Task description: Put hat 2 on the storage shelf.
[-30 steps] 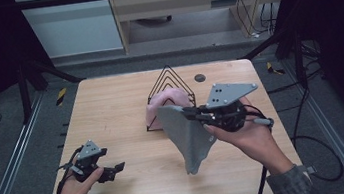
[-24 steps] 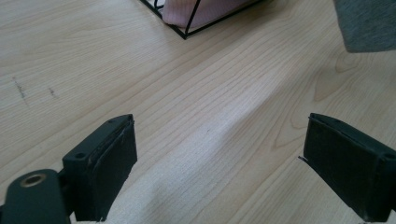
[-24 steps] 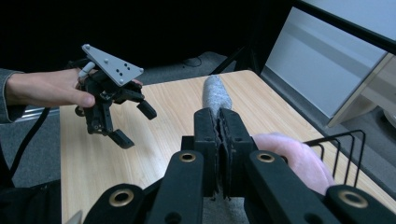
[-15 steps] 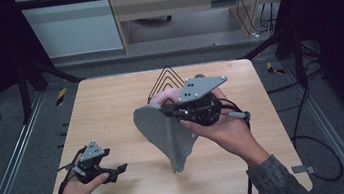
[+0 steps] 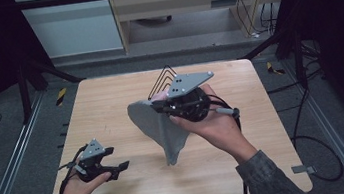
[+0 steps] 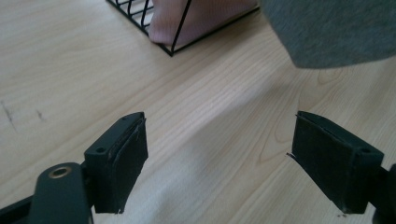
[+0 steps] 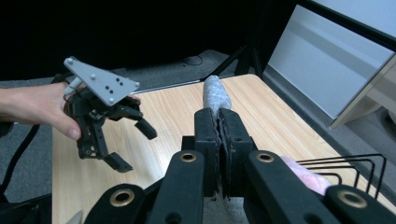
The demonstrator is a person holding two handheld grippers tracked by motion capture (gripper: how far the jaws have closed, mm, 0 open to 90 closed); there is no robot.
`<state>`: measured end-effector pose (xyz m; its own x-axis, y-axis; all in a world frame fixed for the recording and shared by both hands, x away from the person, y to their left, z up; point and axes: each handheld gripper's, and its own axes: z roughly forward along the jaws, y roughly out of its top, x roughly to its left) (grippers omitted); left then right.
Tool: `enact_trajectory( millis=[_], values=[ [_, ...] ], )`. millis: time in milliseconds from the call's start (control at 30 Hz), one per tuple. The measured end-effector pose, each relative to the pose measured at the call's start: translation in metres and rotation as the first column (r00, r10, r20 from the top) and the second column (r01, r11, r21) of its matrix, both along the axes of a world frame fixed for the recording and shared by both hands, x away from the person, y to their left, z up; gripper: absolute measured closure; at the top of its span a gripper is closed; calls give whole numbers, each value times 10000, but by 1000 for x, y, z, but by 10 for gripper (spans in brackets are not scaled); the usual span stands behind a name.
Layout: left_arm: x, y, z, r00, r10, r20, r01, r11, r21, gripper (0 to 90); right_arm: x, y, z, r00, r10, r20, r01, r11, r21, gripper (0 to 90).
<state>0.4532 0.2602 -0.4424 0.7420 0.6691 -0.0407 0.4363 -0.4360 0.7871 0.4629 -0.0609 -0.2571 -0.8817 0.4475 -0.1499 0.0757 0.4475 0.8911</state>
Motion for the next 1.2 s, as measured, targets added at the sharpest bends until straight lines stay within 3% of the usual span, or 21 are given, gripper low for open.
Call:
enact_trajectory(
  millis=[233,267,400,500,567,767,833,867,933,1033,1100,1200],
  values=[
    [14,-13,32,9976,-469,509,466,9989,76,191,2,10,5,9998,142,-125,-141,9999,36,875],
    [19,-17,40,9961,-664,583,667,9978,-26,216,3,12,7,9998,175,-103,-174,9998,48,875],
    [25,-21,49,9942,-820,697,849,9956,-408,234,2,16,9,9996,243,-135,-242,9997,90,875],
    [33,-25,52,9908,-1046,861,1076,9937,-305,297,2,21,7,9994,315,-119,-316,9995,-64,875],
    [37,-27,50,9891,-1276,731,1331,9882,-759,309,2,22,6,9995,294,-132,-296,9995,-87,875],
    [47,-37,43,9892,-1318,635,1359,9886,-656,338,0,22,7,9996,208,-177,-211,9996,-173,875],
    [50,-41,40,9865,-1507,641,1551,9854,-708,427,0,20,5,9997,137,-194,-140,9997,-186,875],
    [51,-44,39,9849,-1607,644,1657,9828,-817,427,0,20,5,9997,137,-194,-140,9997,-186,875],
    [51,-48,39,9837,-1621,785,1685,9821,-838,543,-1,18,3,9998,70,-193,-74,9998,-207,875],
    [51,-51,38,9856,-1562,647,1626,9805,-1099,771,1,10,0,9997,-167,-182,161,9993,-337,875],
    [50,-54,39,9855,-1556,674,1621,9812,-1048,844,2,4,-2,9992,-311,-268,304,9991,-287,875],
    [48,-54,43,9886,-1382,599,1442,9831,-1125,865,6,-12,-11,9961,-747,-463,736,9970,-241,876]
  ],
)
